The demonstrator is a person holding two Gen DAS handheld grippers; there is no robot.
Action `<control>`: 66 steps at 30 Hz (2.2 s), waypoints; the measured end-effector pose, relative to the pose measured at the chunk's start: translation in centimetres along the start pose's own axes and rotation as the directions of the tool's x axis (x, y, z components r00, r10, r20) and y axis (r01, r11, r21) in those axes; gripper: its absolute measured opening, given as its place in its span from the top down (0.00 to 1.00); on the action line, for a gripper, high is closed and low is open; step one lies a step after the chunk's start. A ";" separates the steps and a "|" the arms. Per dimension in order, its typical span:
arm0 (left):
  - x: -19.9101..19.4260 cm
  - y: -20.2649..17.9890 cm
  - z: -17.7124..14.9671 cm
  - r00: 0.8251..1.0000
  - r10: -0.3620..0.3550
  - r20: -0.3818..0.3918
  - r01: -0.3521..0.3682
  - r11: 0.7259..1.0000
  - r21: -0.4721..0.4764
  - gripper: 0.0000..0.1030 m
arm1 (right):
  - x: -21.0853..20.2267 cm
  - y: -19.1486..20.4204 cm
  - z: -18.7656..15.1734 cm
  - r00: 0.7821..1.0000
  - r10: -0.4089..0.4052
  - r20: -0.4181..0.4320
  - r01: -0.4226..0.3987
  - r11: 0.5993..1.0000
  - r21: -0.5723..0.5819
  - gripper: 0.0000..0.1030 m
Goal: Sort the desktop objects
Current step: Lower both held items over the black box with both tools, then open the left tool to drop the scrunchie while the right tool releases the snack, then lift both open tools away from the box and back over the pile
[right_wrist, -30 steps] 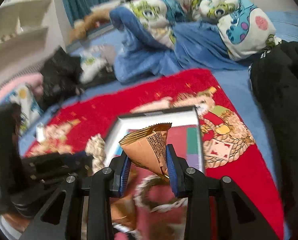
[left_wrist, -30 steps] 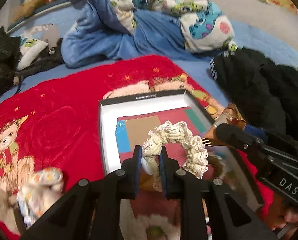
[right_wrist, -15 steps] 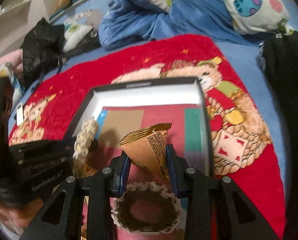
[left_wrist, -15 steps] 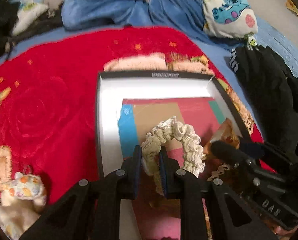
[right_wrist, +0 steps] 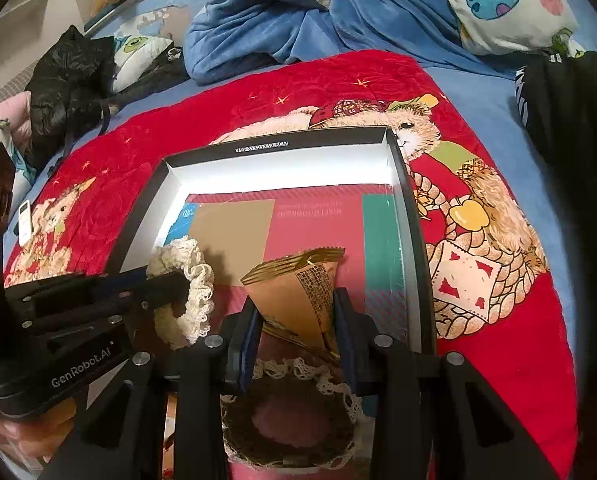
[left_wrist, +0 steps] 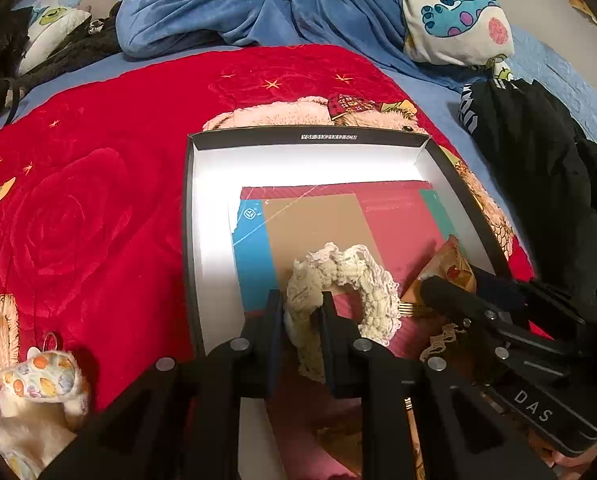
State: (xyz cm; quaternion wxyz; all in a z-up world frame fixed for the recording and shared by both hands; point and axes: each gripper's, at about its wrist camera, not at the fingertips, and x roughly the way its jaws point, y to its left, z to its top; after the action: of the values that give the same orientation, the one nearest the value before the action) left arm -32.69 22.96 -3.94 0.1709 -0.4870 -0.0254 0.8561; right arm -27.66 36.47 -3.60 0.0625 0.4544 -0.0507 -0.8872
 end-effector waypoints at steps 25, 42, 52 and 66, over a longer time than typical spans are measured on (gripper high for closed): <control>-3.0 -1.3 -0.6 0.993 -0.013 0.116 0.011 1.000 0.023 0.00 | -3.6 -3.0 -0.4 0.957 0.186 0.223 -0.222 0.964 0.146 0.00; -4.6 0.5 0.0 0.978 0.106 0.178 -0.096 0.994 -0.060 0.00 | -5.3 -3.1 -0.5 0.945 0.130 0.300 -0.175 0.976 0.130 0.00; -12.5 -1.0 -0.5 0.935 0.203 0.292 -0.212 0.977 0.000 0.00 | -10.7 -1.9 -0.2 0.927 0.029 0.373 -0.090 0.985 0.146 0.00; -36.8 -1.6 -6.6 0.825 0.233 0.515 -0.264 0.965 -0.015 0.00 | -28.5 8.5 -2.5 0.845 -0.038 0.534 0.015 0.999 0.048 0.00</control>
State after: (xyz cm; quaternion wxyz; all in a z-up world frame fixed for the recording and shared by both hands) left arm -9.47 11.93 23.31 0.0590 -0.2360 0.0182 0.9698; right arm -8.58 32.45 18.99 0.0242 0.1914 -0.0781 -0.9781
